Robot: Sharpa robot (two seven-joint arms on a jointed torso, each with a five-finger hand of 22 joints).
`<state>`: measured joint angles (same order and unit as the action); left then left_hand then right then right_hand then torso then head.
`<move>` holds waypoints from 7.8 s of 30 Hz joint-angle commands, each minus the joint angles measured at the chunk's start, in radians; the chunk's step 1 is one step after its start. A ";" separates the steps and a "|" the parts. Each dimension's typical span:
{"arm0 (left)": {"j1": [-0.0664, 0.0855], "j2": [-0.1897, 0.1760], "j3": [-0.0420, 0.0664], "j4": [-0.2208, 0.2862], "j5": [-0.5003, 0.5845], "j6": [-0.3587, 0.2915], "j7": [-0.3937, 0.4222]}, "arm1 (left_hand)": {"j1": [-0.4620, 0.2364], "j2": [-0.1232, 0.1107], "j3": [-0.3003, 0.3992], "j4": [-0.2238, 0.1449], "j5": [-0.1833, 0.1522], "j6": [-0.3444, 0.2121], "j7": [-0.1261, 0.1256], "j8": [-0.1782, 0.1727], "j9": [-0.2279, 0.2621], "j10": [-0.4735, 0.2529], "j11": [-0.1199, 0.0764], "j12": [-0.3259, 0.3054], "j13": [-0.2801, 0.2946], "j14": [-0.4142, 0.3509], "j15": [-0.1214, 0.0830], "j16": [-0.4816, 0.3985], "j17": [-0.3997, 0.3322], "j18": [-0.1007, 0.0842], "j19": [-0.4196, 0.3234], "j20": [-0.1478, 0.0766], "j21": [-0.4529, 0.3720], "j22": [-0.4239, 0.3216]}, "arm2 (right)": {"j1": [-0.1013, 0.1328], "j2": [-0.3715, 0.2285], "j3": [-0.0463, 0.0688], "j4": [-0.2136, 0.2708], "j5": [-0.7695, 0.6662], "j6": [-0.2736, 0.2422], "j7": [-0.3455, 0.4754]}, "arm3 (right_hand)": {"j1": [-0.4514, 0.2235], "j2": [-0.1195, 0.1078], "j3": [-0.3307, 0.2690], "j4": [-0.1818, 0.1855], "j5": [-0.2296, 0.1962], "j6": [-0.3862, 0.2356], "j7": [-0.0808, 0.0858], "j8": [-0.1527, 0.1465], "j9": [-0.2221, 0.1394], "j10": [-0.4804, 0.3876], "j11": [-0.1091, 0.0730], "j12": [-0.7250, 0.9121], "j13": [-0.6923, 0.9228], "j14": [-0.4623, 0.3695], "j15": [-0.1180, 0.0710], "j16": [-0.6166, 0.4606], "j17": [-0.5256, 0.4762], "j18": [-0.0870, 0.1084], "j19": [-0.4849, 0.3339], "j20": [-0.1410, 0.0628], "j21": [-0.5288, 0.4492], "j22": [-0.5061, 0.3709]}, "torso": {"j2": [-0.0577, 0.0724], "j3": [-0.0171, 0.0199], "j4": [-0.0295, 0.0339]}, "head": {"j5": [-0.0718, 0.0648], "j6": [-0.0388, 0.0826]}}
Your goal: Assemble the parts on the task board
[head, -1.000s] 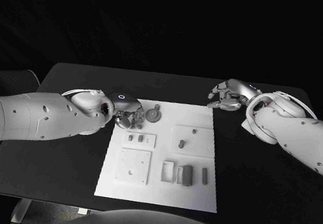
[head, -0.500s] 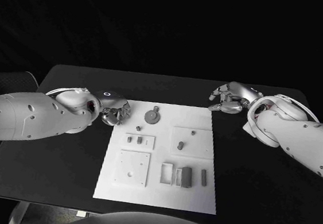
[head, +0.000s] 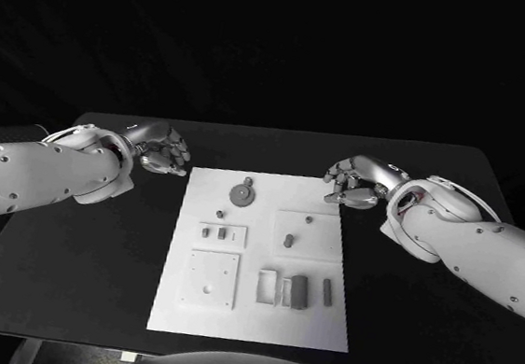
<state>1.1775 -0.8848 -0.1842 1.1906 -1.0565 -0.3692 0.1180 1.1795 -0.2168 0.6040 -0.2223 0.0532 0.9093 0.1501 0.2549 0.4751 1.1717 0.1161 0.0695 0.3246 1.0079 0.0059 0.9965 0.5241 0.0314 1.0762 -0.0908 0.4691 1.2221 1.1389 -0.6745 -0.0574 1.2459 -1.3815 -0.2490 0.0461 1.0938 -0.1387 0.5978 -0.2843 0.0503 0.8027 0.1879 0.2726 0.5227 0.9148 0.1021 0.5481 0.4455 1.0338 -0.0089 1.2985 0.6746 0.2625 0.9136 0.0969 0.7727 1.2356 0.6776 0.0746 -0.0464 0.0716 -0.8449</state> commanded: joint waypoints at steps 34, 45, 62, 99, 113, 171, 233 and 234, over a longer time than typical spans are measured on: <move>0.011 0.004 0.006 0.056 0.513 0.037 0.118 | -0.058 0.011 -0.083 0.005 0.001 -0.047 0.032 0.012 -0.001 -0.067 0.028 -0.001 -0.016 -0.097 0.062 -0.225 -0.065 0.038 -0.106 0.058 -0.196 -0.123 | -0.028 0.069 -0.069 0.025 -0.402 0.037 -0.118 | 0.037 -0.020 -0.018 0.003 -0.002 0.054 -0.010 0.024 -0.010 0.142 0.008 -0.267 -0.175 0.127 0.008 0.073 0.054 -0.001 0.125 -0.064 0.071 0.036 | 0.002 -0.0034 0.0006 | 0.016 -0.003; 0.011 0.008 0.006 0.055 0.515 0.036 0.116 | -0.058 0.013 -0.085 0.006 0.001 -0.055 0.035 0.009 -0.002 -0.069 0.028 -0.001 -0.016 -0.094 0.063 -0.228 -0.063 0.040 -0.103 0.059 -0.199 -0.125 | -0.028 0.081 -0.077 0.015 -0.403 0.056 -0.115 | 0.036 0.007 -0.017 0.001 -0.002 0.084 -0.023 0.038 -0.006 0.169 0.003 -0.279 -0.181 0.127 0.004 0.074 0.058 -0.001 0.125 -0.064 0.070 0.039 | 0.001 -0.0030 0.0012 | 0.022 -0.006; 0.011 0.016 0.007 0.057 0.516 0.038 0.113 | -0.058 0.014 -0.086 0.008 0.001 -0.062 0.038 0.007 -0.003 -0.070 0.029 0.000 -0.017 -0.091 0.062 -0.231 -0.060 0.040 -0.101 0.060 -0.201 -0.126 | -0.029 0.103 -0.085 -0.005 -0.410 0.064 -0.118 | 0.030 0.033 -0.019 0.000 -0.002 0.103 -0.031 0.045 -0.006 0.195 -0.004 -0.285 -0.183 0.132 -0.002 0.075 0.061 -0.001 0.127 -0.065 0.071 0.042 | 0.001 -0.0023 0.0017 | 0.025 -0.011; 0.011 0.016 0.008 0.054 0.517 0.036 0.102 | -0.058 0.016 -0.088 0.010 0.001 -0.071 0.041 0.004 -0.005 -0.073 0.030 0.000 -0.017 -0.088 0.062 -0.234 -0.057 0.041 -0.097 0.060 -0.204 -0.127 | -0.030 0.110 -0.092 -0.011 -0.451 0.119 -0.149 | 0.054 0.080 -0.013 -0.007 -0.001 0.134 -0.044 0.054 -0.006 0.241 -0.018 -0.293 -0.180 0.140 -0.016 0.076 0.066 -0.001 0.131 -0.070 0.074 0.050 | 0.001 -0.0027 0.0005 | 0.027 -0.020; 0.013 0.016 0.008 0.056 0.517 0.033 0.101 | -0.056 0.016 -0.088 0.010 0.001 -0.072 0.042 0.005 -0.005 -0.074 0.030 0.000 -0.018 -0.087 0.061 -0.235 -0.056 0.042 -0.096 0.059 -0.205 -0.127 | -0.030 0.120 -0.103 -0.013 -0.470 0.131 -0.162 | 0.078 0.079 -0.006 -0.007 -0.001 0.141 -0.046 0.055 -0.007 0.251 -0.020 -0.299 -0.180 0.140 -0.018 0.074 0.068 -0.001 0.130 -0.071 0.073 0.053 | 0.001 -0.0031 0.0005 | 0.026 -0.025; 0.013 0.015 0.009 0.030 0.518 0.028 0.097 | -0.049 0.015 -0.090 0.011 0.001 -0.080 0.044 0.005 -0.005 -0.076 0.031 0.000 -0.018 -0.073 0.056 -0.234 -0.043 0.043 -0.081 0.055 -0.203 -0.123 | -0.026 0.076 -0.067 0.079 -0.488 -0.016 -0.193 | 0.099 0.063 0.116 -0.004 -0.001 0.206 -0.068 0.073 -0.005 0.327 -0.046 -0.306 -0.169 0.172 -0.044 0.070 0.073 -0.001 0.167 -0.082 0.079 0.058 | 0.001 -0.0024 0.0009 | 0.032 -0.024; 0.036 0.058 0.010 0.033 0.541 0.009 0.090 | -0.049 0.015 -0.090 0.014 0.001 -0.080 0.044 0.008 -0.005 -0.076 0.030 0.001 -0.018 -0.073 0.056 -0.238 -0.039 0.042 -0.081 0.054 -0.206 -0.122 | -0.059 0.291 -0.160 0.165 -0.462 0.096 -0.154 | 0.091 0.071 0.121 -0.005 -0.001 0.202 -0.066 0.070 -0.006 0.327 -0.045 -0.315 -0.169 0.172 -0.044 0.065 0.074 -0.001 0.169 -0.083 0.075 0.058 | 0.001 -0.0054 0.0010 | 0.176 -0.028; 0.036 0.059 0.010 0.033 0.541 0.009 0.090 | -0.049 0.015 -0.090 0.014 0.001 -0.080 0.044 0.008 -0.005 -0.076 0.030 0.001 -0.018 -0.073 0.056 -0.238 -0.039 0.042 -0.081 0.054 -0.206 -0.122 | -0.061 0.293 -0.163 0.163 -0.462 0.097 -0.154 | 0.091 0.071 0.121 -0.005 -0.001 0.202 -0.066 0.070 -0.006 0.327 -0.045 -0.315 -0.169 0.172 -0.044 0.065 0.074 -0.001 0.169 -0.083 0.075 0.058 | 0.001 -0.0058 0.0012 | 0.178 -0.028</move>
<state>1.2112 -0.8285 -0.1753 1.2208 -0.5234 -0.3548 0.2046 1.1298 -0.2061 0.5183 -0.2113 0.0532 0.8358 0.1944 0.2642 0.4709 1.1042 0.1475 0.0696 0.3075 0.9309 0.0624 0.7623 0.4840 0.0620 0.9868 -0.0352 0.2699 1.0986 1.0812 -0.3854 -0.2186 1.4102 -1.8326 -0.1778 -0.1138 1.1813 -0.0748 0.7120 -0.2885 0.0424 1.0022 0.1200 0.3362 0.5155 1.2345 0.0553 0.2387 0.2762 1.2057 -0.0463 1.3688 0.7475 0.2315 1.0845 0.0186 0.8479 1.2926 0.6791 0.0696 -0.0454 0.2459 -0.8727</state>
